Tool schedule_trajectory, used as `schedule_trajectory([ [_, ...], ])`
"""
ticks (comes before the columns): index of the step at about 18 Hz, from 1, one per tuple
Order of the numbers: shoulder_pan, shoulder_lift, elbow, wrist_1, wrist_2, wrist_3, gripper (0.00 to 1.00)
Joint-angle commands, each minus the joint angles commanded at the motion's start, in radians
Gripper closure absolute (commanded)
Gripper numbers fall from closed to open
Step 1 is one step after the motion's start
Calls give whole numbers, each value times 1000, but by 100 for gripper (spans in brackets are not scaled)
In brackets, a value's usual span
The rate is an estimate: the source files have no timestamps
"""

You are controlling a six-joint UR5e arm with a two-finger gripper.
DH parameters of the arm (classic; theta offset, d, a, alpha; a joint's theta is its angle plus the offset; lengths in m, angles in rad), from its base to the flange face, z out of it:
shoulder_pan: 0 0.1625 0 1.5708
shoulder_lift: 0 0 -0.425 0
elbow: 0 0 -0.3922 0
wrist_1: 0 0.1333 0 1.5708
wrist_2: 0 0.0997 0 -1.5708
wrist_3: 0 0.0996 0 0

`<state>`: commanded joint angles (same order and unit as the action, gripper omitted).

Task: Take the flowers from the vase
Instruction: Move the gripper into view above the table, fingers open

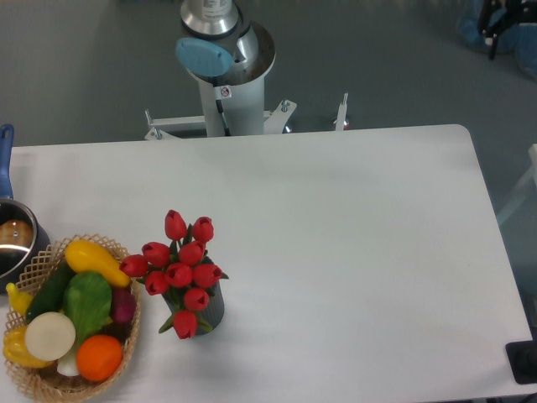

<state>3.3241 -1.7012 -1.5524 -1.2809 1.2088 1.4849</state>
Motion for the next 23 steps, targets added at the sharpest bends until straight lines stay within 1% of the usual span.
schedule_trajectory([
  [2,-9,2,-17,11,2,0,0],
  [5,-21,-6,-26,72,0,6,0],
  [7,-25,-5,-43,89,-2,-2,0],
  [8,-32,-14,-41,104,-5,-3,0],
  [9,-53,-26,-43,124,-6,-5,0],
  [10,-61,-26,-52,133,-6,-11,0],
  [14,-90,-28,-66,137,-11,-51,0],
  [17,-100,-31,-71,135,-67,-77,0],
  [19,-100,-18,-115,143,-84,-66,0],
  [21,-107,-5,-124,141,-104,-67,0],
  [23,-146,3,-127,140,-118,-72,0],
])
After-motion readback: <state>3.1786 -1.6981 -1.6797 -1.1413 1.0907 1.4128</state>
